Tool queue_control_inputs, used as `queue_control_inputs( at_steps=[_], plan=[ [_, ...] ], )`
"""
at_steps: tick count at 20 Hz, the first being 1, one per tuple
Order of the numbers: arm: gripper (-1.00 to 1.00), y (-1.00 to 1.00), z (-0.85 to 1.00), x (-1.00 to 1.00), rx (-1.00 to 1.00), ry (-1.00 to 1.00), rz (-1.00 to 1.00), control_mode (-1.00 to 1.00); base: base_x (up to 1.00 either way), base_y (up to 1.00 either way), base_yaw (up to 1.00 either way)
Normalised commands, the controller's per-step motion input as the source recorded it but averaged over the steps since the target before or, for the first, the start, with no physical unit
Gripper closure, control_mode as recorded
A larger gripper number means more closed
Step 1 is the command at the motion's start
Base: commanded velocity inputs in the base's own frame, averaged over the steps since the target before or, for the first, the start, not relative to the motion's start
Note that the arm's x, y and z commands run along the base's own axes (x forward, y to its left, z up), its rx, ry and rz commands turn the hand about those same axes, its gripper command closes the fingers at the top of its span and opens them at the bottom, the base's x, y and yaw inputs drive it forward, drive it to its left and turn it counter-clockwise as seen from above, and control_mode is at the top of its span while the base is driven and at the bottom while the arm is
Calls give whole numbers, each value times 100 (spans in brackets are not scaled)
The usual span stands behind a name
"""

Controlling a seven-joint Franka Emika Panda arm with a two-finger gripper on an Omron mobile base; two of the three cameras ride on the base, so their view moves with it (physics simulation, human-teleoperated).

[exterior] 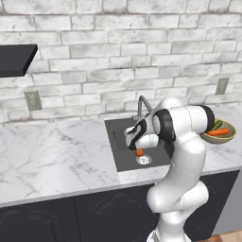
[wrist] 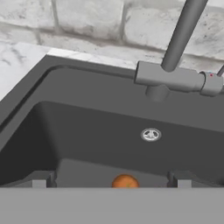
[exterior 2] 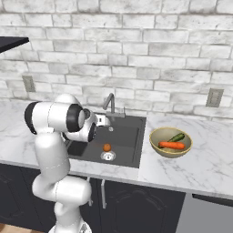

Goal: There is a mixed pile of frozen fruits and vegetables on the counter. Locate all the frozen vegetables and place the items in a bowl on the counter. Take all the frozen fruits and defrost them in a running sink.

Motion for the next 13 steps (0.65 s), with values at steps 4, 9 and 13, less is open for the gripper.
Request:
queue_control_inputs(
  at_steps=[4,9,13],
  plan=[
    [-100,15,21,-3,0,0,0,-100,0,0,0],
    [-100,13,25,-9,0,0,0,-100,0,0,0],
    [-100,15,23,-13,0,0,2,-100,0,0,0]
  ],
)
